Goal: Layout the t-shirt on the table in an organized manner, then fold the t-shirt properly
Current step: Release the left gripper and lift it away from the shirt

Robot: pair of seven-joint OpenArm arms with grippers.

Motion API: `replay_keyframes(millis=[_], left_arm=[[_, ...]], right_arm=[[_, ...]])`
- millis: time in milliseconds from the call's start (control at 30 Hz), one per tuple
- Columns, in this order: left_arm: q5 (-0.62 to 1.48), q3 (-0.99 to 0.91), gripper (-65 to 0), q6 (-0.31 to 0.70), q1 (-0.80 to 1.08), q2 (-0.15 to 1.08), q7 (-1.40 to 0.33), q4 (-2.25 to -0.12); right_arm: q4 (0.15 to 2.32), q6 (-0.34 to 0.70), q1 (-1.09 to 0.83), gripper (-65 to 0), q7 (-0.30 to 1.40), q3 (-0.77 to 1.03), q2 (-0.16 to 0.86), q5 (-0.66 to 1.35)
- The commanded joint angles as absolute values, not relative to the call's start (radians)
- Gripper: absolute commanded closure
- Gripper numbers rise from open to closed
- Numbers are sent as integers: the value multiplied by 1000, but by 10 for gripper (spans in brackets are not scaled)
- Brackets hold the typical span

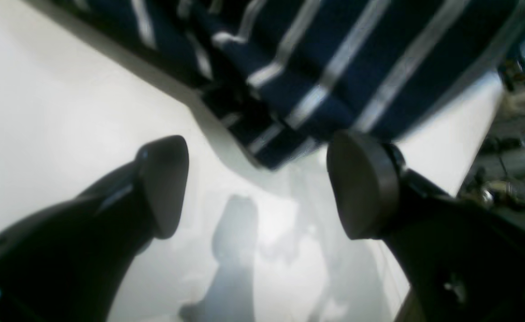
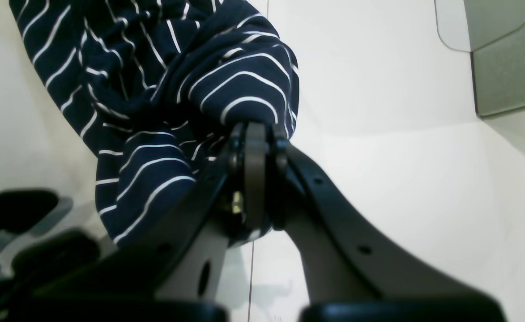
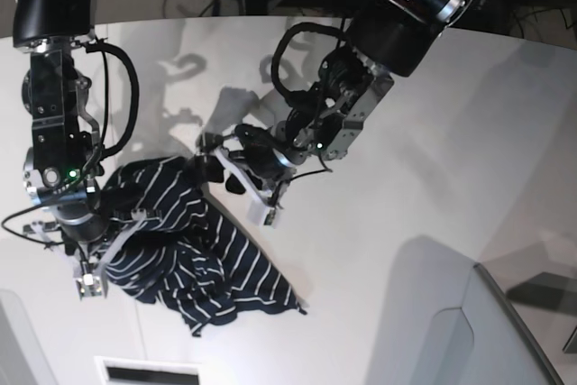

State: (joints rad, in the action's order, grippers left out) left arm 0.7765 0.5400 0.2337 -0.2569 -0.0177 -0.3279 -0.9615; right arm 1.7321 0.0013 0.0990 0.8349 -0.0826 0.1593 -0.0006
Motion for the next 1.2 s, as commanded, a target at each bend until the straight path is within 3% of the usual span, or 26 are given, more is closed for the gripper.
replay_keyframes(millis=[0,200,267,333,433,467,700,900,1033,1167], left_arm=[[789,539,-485,251,-294,-45,-306,-966],[789,549,-481,251,-358,-77,-275,-898],[789,549,-428,257,-380,-91,-266,-872],[789,550,-298,294,-401,-104,-265,-831],[789,549,-38,383,-426,-110,-265,-766],[789,547,0,397,-426,-110,-265,-756],[788,547,0,400,-369,-22,-266,-783],[788,549,0,262,-346,68,-265,-921],[759,550,0,214,-406,64,-265,-935],[598,539,0,206,-476,-21,-263,-848]], right_arm=[[1750,-1,119,0,806,-79,165,-4],[1750,-1,119,0,806,-79,165,-4],[1750,-1,117,0,806,-79,165,-4],[1750,-1,117,0,806,-79,165,-4],[1750,-1,117,0,806,-79,165,-4],[1750,-1,117,0,806,-79,165,-4],[1756,-1,110,0,805,-71,165,-4],[1751,-1,62,0,803,-76,165,-4],[1751,-1,31,0,803,-73,165,-1],[1756,-1,-2,0,803,-71,165,-1]])
